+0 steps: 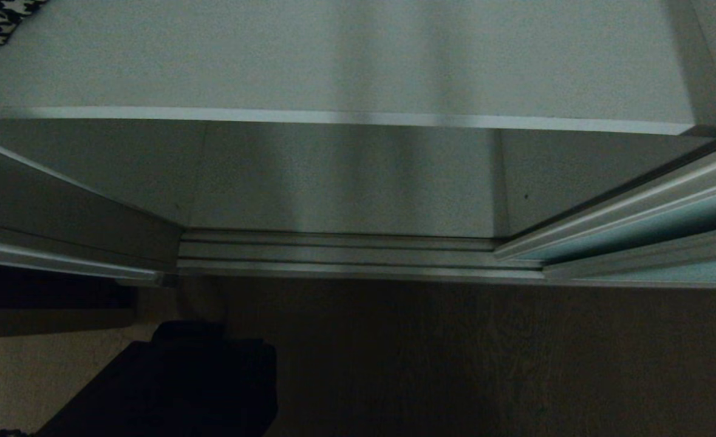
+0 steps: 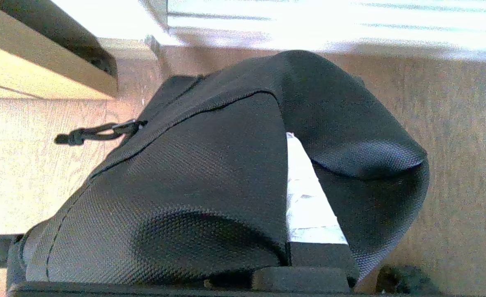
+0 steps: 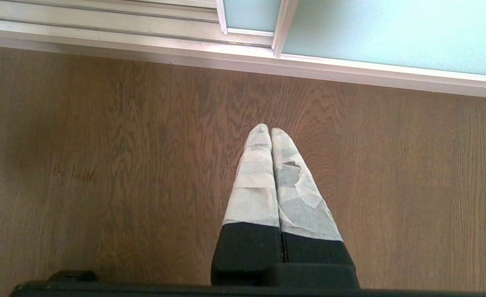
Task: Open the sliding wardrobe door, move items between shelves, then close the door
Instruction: Place the bag on the lower shelf
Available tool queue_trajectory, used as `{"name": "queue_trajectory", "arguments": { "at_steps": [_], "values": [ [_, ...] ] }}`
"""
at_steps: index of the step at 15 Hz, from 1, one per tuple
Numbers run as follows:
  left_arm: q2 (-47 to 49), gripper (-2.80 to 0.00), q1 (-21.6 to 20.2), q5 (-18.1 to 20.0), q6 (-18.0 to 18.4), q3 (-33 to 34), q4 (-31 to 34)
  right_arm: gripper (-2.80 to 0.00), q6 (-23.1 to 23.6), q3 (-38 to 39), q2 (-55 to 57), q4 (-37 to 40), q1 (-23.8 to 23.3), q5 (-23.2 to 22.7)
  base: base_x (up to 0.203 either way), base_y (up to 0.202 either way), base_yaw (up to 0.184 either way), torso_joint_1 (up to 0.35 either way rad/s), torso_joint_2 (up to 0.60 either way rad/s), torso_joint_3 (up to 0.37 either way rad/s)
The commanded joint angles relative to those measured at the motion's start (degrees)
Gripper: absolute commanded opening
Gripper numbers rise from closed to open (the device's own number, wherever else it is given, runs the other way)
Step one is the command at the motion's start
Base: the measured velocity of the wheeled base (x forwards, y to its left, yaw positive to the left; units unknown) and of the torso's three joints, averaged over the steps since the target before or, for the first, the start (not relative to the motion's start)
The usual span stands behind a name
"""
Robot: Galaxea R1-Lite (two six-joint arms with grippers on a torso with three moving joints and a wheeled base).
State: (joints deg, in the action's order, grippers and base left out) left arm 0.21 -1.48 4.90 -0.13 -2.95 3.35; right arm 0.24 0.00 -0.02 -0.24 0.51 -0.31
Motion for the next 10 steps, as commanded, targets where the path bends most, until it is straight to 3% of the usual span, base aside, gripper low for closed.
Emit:
{"name": "queue_trajectory", "arguments": {
  "at_steps": [1,3,10],
  "values": [
    [0.5,-2.8,0.0,0.2,0.1,-2.9,2.0,-2.8,0.0,0.0,-0.2,0.0,0.0,0.0,0.0,0.0,0.0,0.0,0.0,0.0],
    [2.2,-2.8,0.0,0.5,-1.5,-6.4,8.2,-2.8,0.0,0.0,-0.2,0.0,0.0,0.0,0.0,0.0,0.0,0.0,0.0,0.0],
    [17.8,-2.8,-0.1,2.5,-19.4,-14.1,8.9,-2.8,0.0,0.0,-0.2,0.0,0.0,0.0,0.0,0.0,0.0,0.0,0.0,0.0]
  ]
}}
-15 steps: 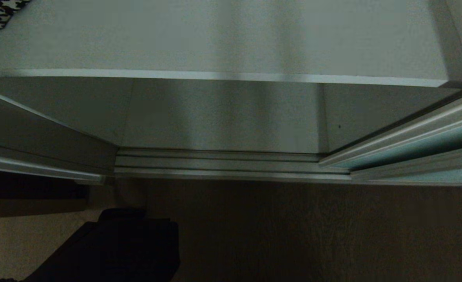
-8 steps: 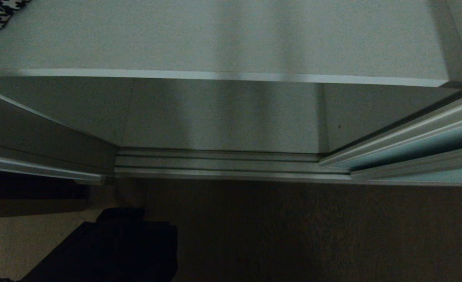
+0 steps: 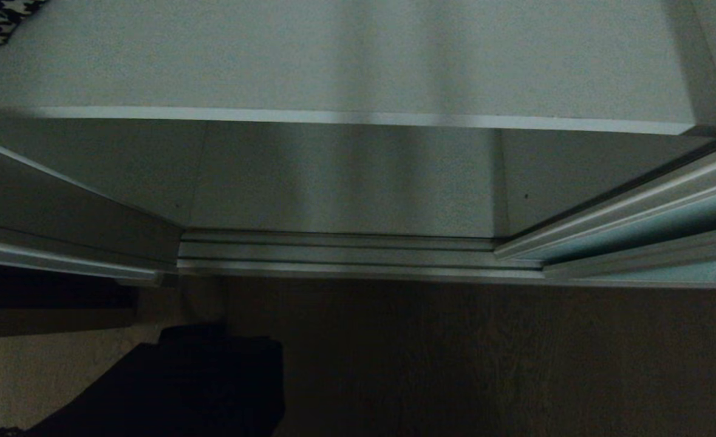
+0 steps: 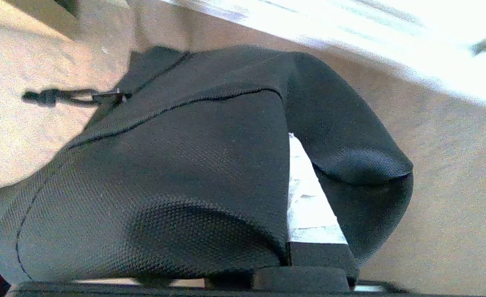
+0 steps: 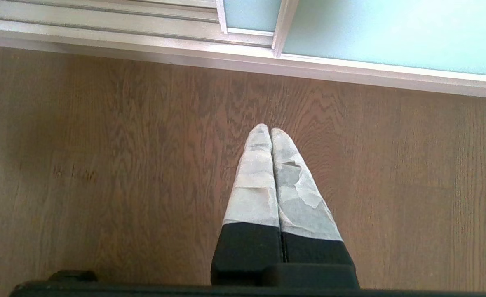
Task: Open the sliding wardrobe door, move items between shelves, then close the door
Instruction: Place the bag on the lower shelf
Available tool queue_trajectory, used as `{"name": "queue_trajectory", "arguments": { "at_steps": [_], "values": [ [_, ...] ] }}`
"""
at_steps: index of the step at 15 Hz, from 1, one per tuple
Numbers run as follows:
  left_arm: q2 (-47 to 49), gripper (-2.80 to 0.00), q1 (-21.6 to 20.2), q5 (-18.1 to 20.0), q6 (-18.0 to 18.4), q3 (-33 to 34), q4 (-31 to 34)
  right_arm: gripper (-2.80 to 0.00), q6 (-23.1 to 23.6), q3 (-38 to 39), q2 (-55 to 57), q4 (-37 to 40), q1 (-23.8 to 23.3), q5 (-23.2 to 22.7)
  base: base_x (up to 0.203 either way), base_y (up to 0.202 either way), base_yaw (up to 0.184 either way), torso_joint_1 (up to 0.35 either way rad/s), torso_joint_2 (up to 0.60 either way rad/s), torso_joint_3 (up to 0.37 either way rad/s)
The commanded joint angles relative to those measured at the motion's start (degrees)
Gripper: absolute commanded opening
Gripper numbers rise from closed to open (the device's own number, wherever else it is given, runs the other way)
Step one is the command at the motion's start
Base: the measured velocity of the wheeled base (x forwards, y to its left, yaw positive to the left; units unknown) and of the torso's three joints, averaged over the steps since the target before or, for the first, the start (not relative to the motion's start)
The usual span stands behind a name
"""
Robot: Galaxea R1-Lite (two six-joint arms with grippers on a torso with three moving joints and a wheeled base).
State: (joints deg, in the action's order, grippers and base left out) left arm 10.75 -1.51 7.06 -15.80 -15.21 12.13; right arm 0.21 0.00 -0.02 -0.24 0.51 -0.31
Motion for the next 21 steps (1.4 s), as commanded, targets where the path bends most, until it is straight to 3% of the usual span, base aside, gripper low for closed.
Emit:
{"name": "queue_trajectory", "arguments": {
  "at_steps": [1,8,10,12,14,21],
  "values": [
    [11.3,-2.8,0.0,1.1,-7.2,-2.8,-0.2,-2.8,0.0,0.0,-0.2,0.0,0.0,0.0,0.0,0.0,0.0,0.0,0.0,0.0],
    [40.3,-2.8,0.0,7.0,-28.9,-11.4,-12.0,-2.8,0.1,0.0,-0.2,0.0,0.0,0.0,0.0,0.0,0.0,0.0,0.0,0.0],
    [44.4,-2.8,0.0,10.1,-37.0,-15.3,-12.9,-2.8,0.0,0.1,-0.2,0.0,0.0,0.0,0.0,0.0,0.0,0.0,0.0,0.0],
    [46.0,-2.8,-0.1,13.8,-40.8,-15.9,-13.1,-2.8,0.1,0.0,-0.2,0.0,0.0,0.0,0.0,0.0,0.0,0.0,0.0,0.0],
    [48.1,-2.8,0.0,15.6,-43.6,-15.3,-13.0,-2.8,0.1,0.0,-0.2,0.0,0.0,0.0,0.0,0.0,0.0,0.0,0.0,0.0],
    [56.5,-2.8,0.0,21.5,-45.0,-14.9,-12.8,-2.8,0.0,0.0,-0.2,0.0,0.0,0.0,0.0,0.0,0.0,0.0,0.0,0.0]
  ]
}}
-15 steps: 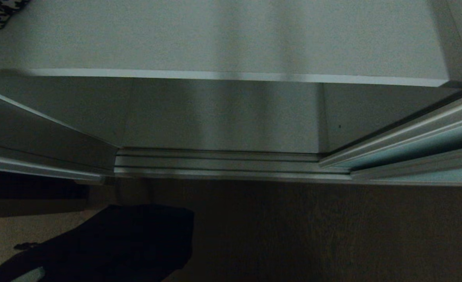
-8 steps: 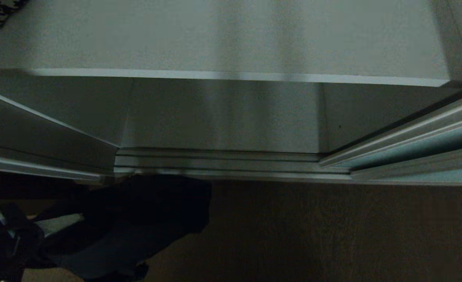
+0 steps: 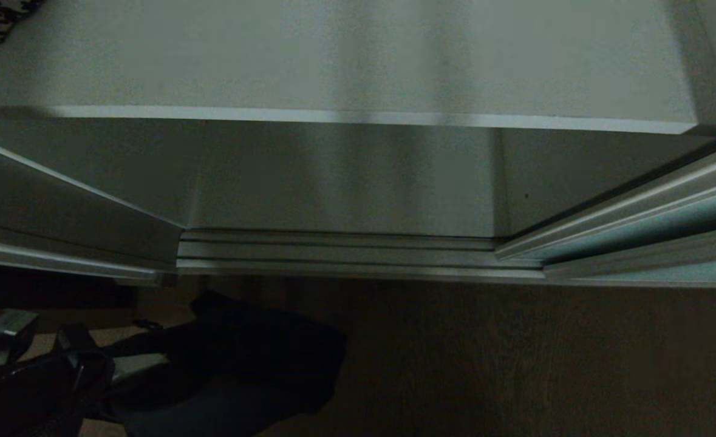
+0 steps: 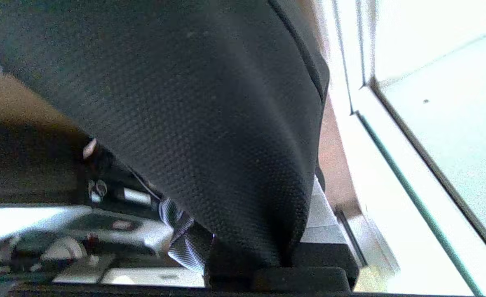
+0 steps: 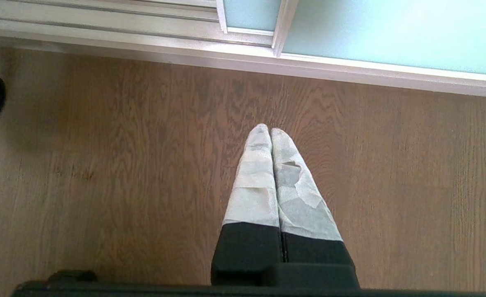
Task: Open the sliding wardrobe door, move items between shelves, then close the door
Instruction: Place the bag on the lower shelf
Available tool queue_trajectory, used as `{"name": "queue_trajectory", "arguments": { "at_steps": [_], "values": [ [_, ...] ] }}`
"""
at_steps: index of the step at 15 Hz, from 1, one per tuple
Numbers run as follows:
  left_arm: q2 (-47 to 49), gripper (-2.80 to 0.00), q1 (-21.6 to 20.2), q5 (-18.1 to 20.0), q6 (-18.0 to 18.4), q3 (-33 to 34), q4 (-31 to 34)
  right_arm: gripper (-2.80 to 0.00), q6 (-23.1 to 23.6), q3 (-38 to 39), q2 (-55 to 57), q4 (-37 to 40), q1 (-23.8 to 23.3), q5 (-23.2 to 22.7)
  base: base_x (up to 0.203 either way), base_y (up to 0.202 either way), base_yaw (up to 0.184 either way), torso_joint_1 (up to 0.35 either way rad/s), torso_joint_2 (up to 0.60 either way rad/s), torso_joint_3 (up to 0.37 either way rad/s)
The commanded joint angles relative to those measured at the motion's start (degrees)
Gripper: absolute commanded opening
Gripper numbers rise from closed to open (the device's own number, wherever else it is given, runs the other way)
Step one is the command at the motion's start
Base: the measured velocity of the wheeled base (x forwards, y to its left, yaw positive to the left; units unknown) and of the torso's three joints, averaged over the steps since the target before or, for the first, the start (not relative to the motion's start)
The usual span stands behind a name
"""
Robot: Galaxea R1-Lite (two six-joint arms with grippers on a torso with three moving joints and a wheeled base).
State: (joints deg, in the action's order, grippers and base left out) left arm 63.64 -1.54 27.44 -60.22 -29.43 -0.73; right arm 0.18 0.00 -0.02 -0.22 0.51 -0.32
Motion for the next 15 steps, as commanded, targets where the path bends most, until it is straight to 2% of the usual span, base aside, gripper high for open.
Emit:
{"name": "queue_trajectory", "arguments": {
  "at_steps": [1,6,8,15],
  "values": [
    [5.1,-2.8,0.0,2.4,-1.3,-1.4,0.1,-2.8,0.1,0.0,-0.2,0.0,0.0,0.0,0.0,0.0,0.0,0.0,0.0,0.0],
    [15.8,-2.8,0.8,4.4,-3.8,-5.9,-0.3,-2.8,0.0,0.0,-0.2,0.0,0.0,0.0,0.0,0.0,0.0,0.0,0.0,0.0],
    [19.4,-2.8,0.8,4.5,-6.6,-9.8,0.0,-2.8,0.1,0.1,-0.2,0.0,0.0,0.0,0.0,0.0,0.0,0.0,0.0,0.0],
    [31.8,-2.8,4.8,4.2,-11.1,-24.2,-0.3,-2.8,0.1,0.0,-0.2,0.0,0.0,0.0,0.0,0.0,0.0,0.0,0.0,0.0]
  ]
}}
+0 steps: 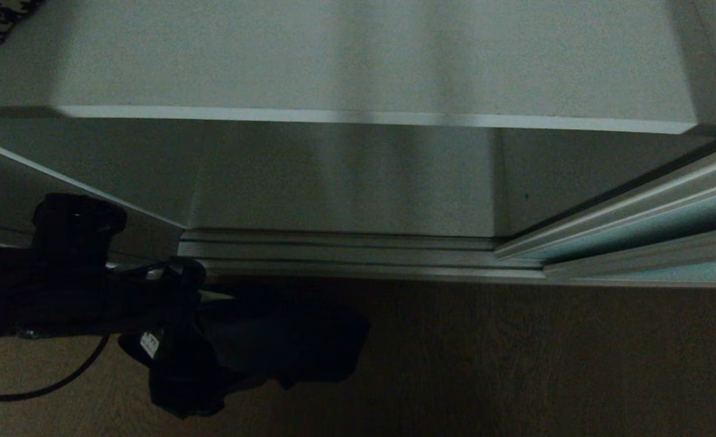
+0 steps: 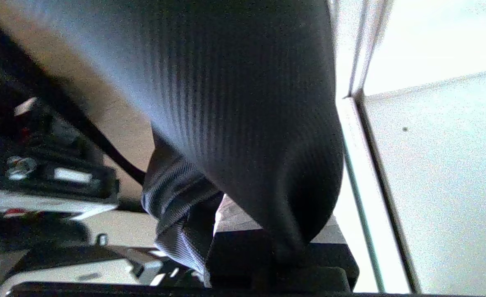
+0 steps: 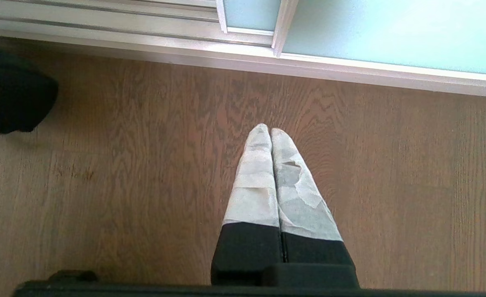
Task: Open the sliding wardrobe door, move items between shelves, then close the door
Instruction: Place the bag on the lower shelf
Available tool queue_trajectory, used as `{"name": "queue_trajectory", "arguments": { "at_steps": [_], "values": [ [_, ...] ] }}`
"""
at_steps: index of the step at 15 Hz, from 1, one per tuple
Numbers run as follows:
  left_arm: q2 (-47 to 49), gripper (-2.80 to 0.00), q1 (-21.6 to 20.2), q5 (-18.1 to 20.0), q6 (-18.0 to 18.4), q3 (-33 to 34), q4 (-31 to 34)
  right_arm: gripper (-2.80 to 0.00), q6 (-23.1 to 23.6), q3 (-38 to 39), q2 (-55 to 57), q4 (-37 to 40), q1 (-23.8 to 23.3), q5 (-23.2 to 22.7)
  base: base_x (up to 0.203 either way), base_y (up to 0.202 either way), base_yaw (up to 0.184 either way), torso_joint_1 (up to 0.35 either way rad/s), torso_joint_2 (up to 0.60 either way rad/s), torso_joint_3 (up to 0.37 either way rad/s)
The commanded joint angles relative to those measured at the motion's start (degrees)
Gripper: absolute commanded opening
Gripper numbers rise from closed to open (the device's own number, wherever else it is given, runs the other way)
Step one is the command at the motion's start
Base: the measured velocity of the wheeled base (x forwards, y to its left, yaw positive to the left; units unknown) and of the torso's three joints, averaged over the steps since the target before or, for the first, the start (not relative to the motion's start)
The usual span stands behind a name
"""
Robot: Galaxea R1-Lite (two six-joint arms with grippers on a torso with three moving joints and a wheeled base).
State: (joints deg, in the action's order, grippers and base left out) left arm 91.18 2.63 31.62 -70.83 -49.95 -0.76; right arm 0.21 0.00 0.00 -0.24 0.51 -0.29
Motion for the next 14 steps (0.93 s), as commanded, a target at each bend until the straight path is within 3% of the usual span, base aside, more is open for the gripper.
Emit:
{"name": "queue_trajectory", "arguments": {
  "at_steps": [1,4,8,14],
  "values": [
    [5.9,-2.8,0.8,0.0,-0.7,-6.8,-0.7,-2.8,0.0,0.0,-0.3,0.0,0.0,-0.1,0.0,0.0,0.0,0.0,0.0,0.0],
    [10.9,-2.8,0.9,-0.8,-1.6,-15.0,-2.4,-2.8,0.0,0.1,-0.3,0.0,0.0,-0.1,0.0,0.0,0.0,0.0,0.0,0.0],
    [16.8,-2.8,0.6,-4.9,-1.8,-24.4,-5.4,-2.8,0.0,0.1,-0.3,0.0,0.0,-0.1,0.0,0.0,0.0,0.0,0.0,0.0],
    [22.3,-2.8,-0.2,-5.9,-1.7,-37.9,-10.5,-2.8,0.0,0.1,-0.3,0.0,0.0,-0.1,0.0,0.0,0.0,0.0,0.0,0.0]
  ]
}}
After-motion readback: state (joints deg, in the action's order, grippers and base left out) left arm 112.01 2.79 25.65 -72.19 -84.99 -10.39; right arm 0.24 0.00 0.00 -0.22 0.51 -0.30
